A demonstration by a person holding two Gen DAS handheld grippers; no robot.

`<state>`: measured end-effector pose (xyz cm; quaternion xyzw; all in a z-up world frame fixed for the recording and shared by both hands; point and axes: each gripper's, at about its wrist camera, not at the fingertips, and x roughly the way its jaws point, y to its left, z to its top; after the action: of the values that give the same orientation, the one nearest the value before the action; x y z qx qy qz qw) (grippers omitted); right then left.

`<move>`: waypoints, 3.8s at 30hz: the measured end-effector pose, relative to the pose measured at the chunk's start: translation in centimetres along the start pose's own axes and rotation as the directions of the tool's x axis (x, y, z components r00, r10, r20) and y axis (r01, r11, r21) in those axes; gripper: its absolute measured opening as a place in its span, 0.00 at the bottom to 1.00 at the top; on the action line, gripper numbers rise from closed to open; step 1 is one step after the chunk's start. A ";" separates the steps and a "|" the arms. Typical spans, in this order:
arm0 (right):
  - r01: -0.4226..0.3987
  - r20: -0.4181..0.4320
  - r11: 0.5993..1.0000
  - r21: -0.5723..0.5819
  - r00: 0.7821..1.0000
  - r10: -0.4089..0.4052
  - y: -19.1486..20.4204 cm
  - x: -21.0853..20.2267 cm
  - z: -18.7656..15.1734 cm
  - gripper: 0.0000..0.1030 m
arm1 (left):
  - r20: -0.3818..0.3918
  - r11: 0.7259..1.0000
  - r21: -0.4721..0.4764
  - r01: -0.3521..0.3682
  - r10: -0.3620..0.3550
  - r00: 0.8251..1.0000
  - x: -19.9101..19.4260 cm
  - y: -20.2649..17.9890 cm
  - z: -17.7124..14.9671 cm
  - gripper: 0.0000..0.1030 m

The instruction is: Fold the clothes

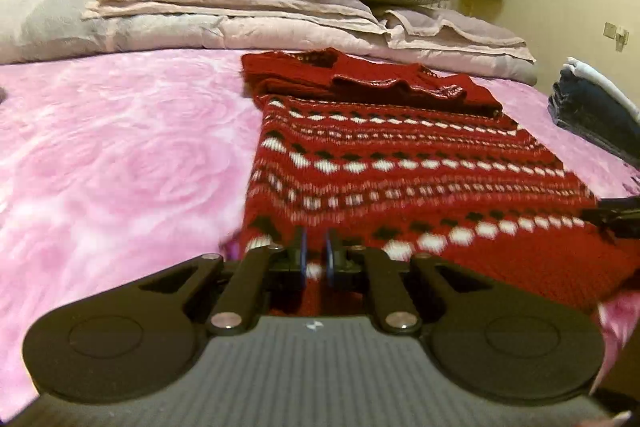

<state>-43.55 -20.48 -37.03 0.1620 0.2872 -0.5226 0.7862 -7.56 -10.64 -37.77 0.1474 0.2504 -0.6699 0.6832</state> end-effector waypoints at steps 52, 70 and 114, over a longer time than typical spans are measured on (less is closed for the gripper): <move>0.014 0.031 0.984 0.179 0.999 -0.020 6.8 -25.3 -1.8 0.95 | -0.090 0.981 0.063 -0.183 0.188 0.978 -21.9 -13.6 0.0 0.42; 0.004 0.056 0.986 0.169 0.998 -0.013 7.1 -26.3 -1.5 0.95 | -0.046 0.983 0.037 -0.181 0.183 0.982 -23.7 -13.3 0.3 0.43; -0.021 -0.123 0.996 0.084 0.992 0.031 7.9 -18.7 3.5 0.95 | -0.235 0.987 0.080 -0.141 0.156 0.959 -16.5 -12.7 4.4 0.44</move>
<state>-40.73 -5.62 -22.99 0.2303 0.3116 -0.5128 0.7661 -19.08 0.12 -23.51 0.2672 0.2987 -0.6014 0.6912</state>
